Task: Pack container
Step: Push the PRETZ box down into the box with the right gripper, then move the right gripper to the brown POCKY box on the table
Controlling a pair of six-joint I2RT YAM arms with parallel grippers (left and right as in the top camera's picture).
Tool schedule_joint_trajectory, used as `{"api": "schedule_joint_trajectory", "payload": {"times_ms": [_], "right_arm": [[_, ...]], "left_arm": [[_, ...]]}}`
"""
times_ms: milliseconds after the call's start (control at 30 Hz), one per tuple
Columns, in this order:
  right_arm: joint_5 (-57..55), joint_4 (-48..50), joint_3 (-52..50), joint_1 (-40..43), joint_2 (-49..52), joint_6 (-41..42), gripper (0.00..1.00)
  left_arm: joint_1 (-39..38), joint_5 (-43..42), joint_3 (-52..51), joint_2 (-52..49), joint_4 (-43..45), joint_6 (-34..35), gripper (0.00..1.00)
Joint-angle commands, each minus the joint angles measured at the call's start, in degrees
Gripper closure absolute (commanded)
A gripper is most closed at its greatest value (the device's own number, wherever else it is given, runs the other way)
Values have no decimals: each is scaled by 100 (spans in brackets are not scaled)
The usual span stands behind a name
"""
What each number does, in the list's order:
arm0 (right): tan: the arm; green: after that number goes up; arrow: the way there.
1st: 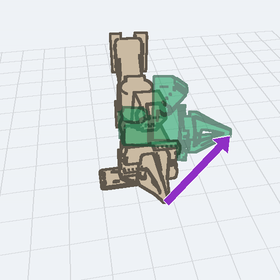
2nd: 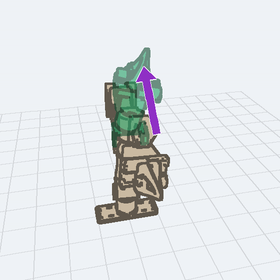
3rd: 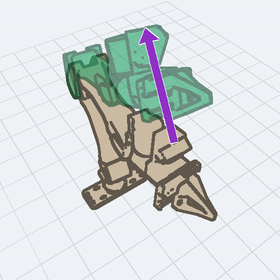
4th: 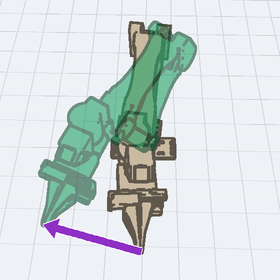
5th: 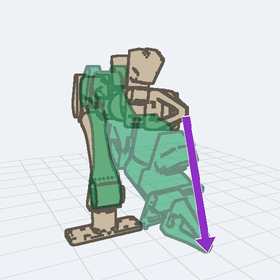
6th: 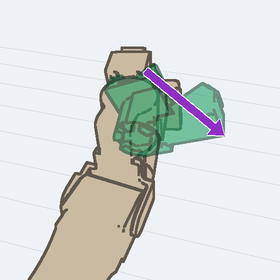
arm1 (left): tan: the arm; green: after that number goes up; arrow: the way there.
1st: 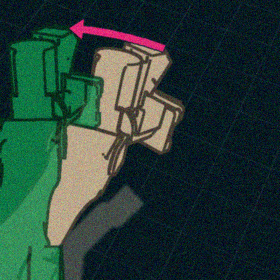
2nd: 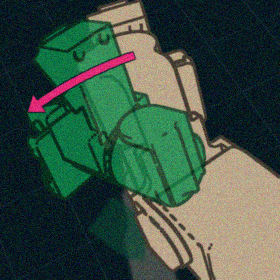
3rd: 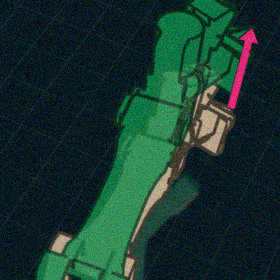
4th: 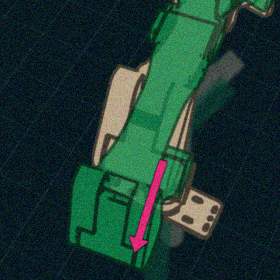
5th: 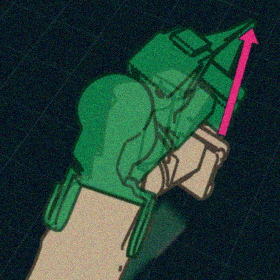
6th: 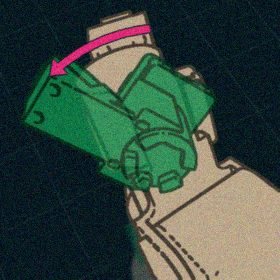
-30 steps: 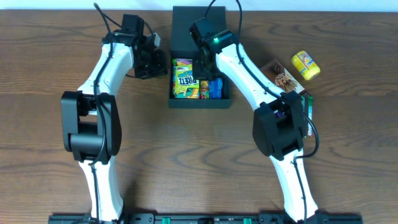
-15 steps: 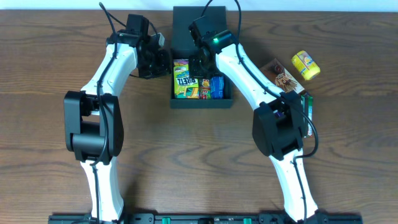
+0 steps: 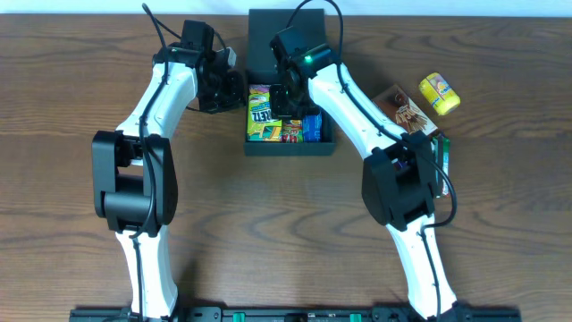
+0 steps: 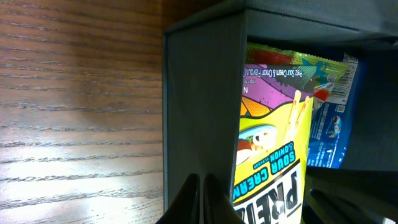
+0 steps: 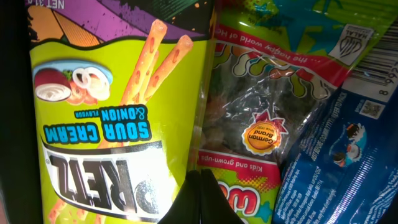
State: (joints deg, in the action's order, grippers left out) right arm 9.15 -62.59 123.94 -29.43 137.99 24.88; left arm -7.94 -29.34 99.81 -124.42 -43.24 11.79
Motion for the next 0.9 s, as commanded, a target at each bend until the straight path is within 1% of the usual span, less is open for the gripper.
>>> {"api": "schedule_joint_trajectory", "payload": {"times_ms": [0,200,233,400,467,500,600,633,667,700,733,767,833,867], "right_arm": [[282,-20,-39,-68,87,-184,99],[-361,-417,164,118,37,-197,99],[-380,-461,240,166,0,-297,99],[-407,-586,767,455,-372,-1106,99],[-610,-579,896,632,-575,-1506,99],[-754,-573,907,719,-658,-1744,97],[-1097,-647,905,1047,-750,-2601,89],[-1099,-706,896,1169,-748,-2887,84],[-1104,-734,846,1300,-739,-3101,76],[-1108,-741,761,1456,-732,-3257,56],[-1110,-750,697,1587,-721,-3340,32],[-1113,-754,632,1735,-710,-3416,20],[-1113,-748,481,1998,-704,-3576,4],[-1113,-750,396,2146,-704,-3683,1]], "left_arm": [[-35,-7,-44,-83,7,4,94],[-33,33,-44,-83,0,4,94],[-33,76,-44,-83,-9,4,94],[-33,166,-44,-83,-44,7,94],[-33,166,-44,-83,-44,9,94],[-33,166,-44,-83,-46,11,94],[-33,166,-44,-83,-46,26,94],[-33,166,-44,-83,-46,26,94],[-33,164,-44,-83,-46,26,94],[-33,164,-44,-83,-48,26,94],[-33,164,-44,-83,-55,28,94],[-33,164,-44,-83,-66,31,94],[-33,164,-44,-83,-94,31,94],[-33,166,-44,-83,-109,28,94]]}}
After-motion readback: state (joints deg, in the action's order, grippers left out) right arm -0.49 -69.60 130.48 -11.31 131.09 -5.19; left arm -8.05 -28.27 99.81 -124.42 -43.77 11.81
